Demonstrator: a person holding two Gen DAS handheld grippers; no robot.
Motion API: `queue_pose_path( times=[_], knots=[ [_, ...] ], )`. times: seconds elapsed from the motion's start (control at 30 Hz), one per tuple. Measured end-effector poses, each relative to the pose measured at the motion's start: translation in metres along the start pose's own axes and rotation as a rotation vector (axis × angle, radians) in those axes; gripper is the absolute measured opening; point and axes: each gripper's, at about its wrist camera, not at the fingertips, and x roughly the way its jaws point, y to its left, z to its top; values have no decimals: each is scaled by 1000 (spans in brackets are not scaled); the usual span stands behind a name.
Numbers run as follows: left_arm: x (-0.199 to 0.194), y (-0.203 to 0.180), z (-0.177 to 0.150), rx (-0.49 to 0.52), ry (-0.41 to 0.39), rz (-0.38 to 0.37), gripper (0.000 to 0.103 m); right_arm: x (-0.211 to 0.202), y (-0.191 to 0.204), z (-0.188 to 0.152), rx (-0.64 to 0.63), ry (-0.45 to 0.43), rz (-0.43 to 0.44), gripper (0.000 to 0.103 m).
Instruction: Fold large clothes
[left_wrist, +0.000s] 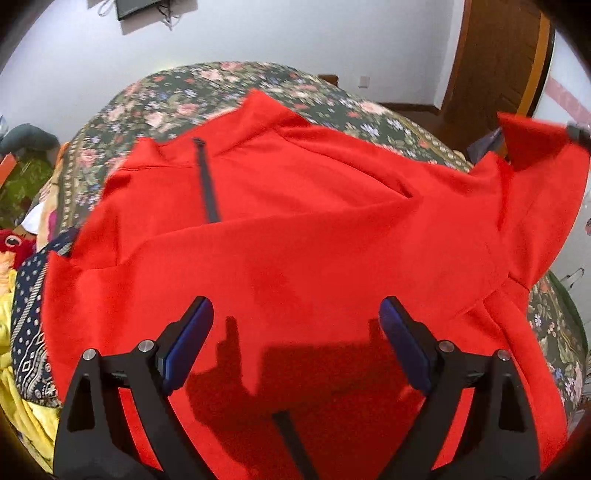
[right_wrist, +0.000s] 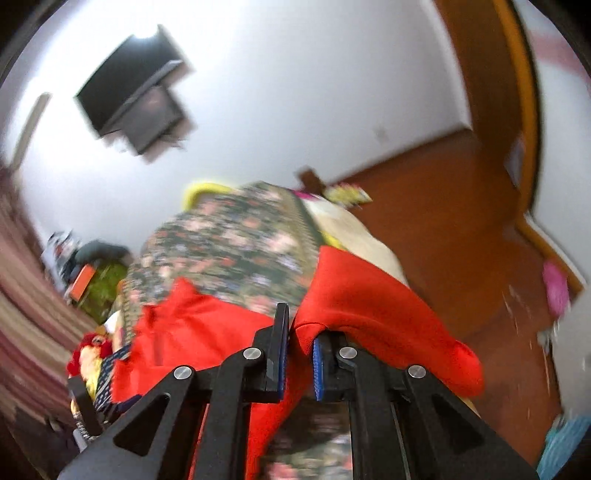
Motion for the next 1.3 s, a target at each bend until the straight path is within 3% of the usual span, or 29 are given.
queue_pose_path(
  times=[0.13,0.27,0.47,0.7,0.83,0.9,1.03,1.3],
  knots=[
    [-24,26,-6,-38,-38,0,92,-6,81,0,-109,-7,88,8],
    [-45,56,-15,-80,-69,1,92,12,156,-17,-182,44,184,8],
    [-71,108,-42,-135,-90,49,92,77,228,-82,-250,230,227,8],
    [-74,156,-82,-203,-53,83,92,157,217,-177,-187,506,159,8],
    [-67,174,-105,-245,-12,95,92,181,201,-213,-113,625,51,9],
    [-64,177,-114,-255,3,101,92,177,198,-215,-90,616,55,9],
    [-62,176,-124,-253,26,102,92,174,196,-217,-66,736,35,9],
    [-75,150,-115,-205,11,89,92,152,184,-205,-14,813,153,9]
  ],
)
